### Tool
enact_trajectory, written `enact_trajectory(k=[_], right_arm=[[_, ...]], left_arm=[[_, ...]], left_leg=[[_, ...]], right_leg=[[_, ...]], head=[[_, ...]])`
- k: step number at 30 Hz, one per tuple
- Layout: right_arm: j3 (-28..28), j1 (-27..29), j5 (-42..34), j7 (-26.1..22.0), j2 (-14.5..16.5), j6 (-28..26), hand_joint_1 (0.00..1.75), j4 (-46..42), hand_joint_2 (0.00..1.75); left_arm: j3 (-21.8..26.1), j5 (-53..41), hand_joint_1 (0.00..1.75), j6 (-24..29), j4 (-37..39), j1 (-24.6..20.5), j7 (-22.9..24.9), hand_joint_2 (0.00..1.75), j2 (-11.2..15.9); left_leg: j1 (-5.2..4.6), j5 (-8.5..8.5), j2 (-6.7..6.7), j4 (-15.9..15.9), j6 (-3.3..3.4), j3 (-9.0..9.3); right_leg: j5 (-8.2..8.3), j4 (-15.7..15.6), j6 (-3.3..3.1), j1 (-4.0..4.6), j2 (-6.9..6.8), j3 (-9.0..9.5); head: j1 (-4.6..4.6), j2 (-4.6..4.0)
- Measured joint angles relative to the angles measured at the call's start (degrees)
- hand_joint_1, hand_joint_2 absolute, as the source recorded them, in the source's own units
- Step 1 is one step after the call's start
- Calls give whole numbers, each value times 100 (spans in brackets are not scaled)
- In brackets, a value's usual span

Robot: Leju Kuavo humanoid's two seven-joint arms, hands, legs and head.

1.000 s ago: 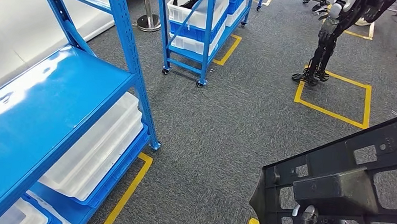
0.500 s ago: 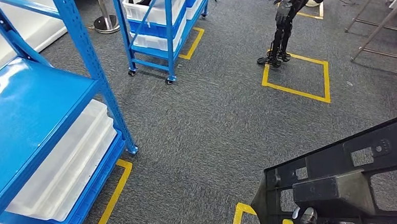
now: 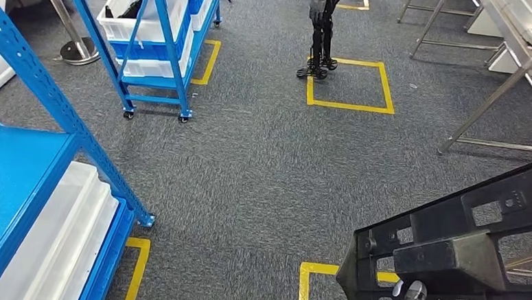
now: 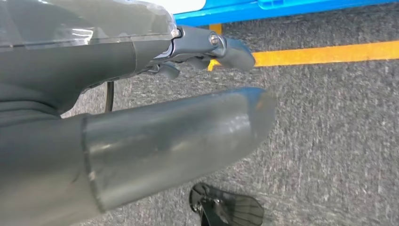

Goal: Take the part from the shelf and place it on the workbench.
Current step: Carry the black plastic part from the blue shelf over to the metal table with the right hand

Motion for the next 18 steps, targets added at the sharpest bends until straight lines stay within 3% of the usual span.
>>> enact_trajectory(k=[1,2,3,5,7,8,10,11,13,14,16,17,18], right_arm=[[-2,10,0,-1,0,-1,175,0,175],[-5,14,-1,-1,-1,-1,175,0,175],[-6,12,-3,-1,-1,-1,175,0,175],[-8,-1,-6,-1,-2,-2,175,0,175],[-10,-8,-2,0,-2,-8,175,5,175],[-11,-8,2,0,-2,-10,175,10,175],[-11,-7,9,1,-2,-12,175,17,175],[-11,-9,10,1,-2,-12,175,17,175],[-9,-19,12,0,-2,-10,175,17,175],[-9,-23,14,-2,-2,-10,175,17,175],[-10,-12,21,-3,-2,-14,175,16,175],[-11,-4,24,-4,-1,-17,175,16,175],[-10,-3,26,-4,-1,-18,175,16,175]], left_arm=[[1,0,0,0,-1,-6,3,0,-3],[1,-1,0,0,-1,-10,3,0,-4],[1,-1,0,0,-1,-11,3,0,-6],[2,-1,0,1,-1,4,3,0,-6],[3,-1,0,1,-1,23,5,0,-3],[4,-1,0,1,-1,23,6,0,-1],[4,-1,0,0,-1,5,7,0,-1],[3,-1,0,-1,-1,-3,7,0,-6],[3,-1,0,-3,-1,-9,7,0,-21],[3,-1,0,-6,-1,-10,9,0,-28],[4,-1,0,-14,-1,-23,12,0,-35],[5,-1,0,-17,-1,-31,13,0,-35],[5,-1,0,-21,-1,-40,11,0,-35]], left_leg=[[-3,12,70,-10,38,8],[-2,24,143,-24,75,17],[-1,35,222,-39,105,21],[-25,32,386,-53,143,24],[-56,12,568,-53,162,25],[-69,-3,657,-53,168,34],[-87,-41,813,-56,168,82],[-90,-60,879,-67,163,112],[-96,-90,1008,-97,135,167],[-98,-96,1078,-115,118,186],[-104,-116,1211,-151,78,246],[-101,-150,1137,-125,56,264],[-97,-225,978,-25,36,244]], right_leg=[[0,15,19,-4,-17,-16],[-37,81,40,1,-138,-49],[-132,248,59,8,-319,-131],[-453,871,93,11,-688,-445],[-656,1466,98,-4,-771,-768],[-613,1527,82,-2,-780,-809],[-260,1015,4,41,-858,-548],[-104,622,-54,96,-1016,-333],[36,58,-166,221,-1331,-41],[17,-27,-204,267,-1410,-10],[47,-107,-248,271,-1274,5],[74,-170,-260,243,-1191,40],[102,-232,-273,210,-1109,80]], head=[[-1,0],[4,0],[10,0],[22,0],[21,0],[21,0],[21,0],[21,0],[25,0],[26,0],[26,0],[26,0],[25,0]])
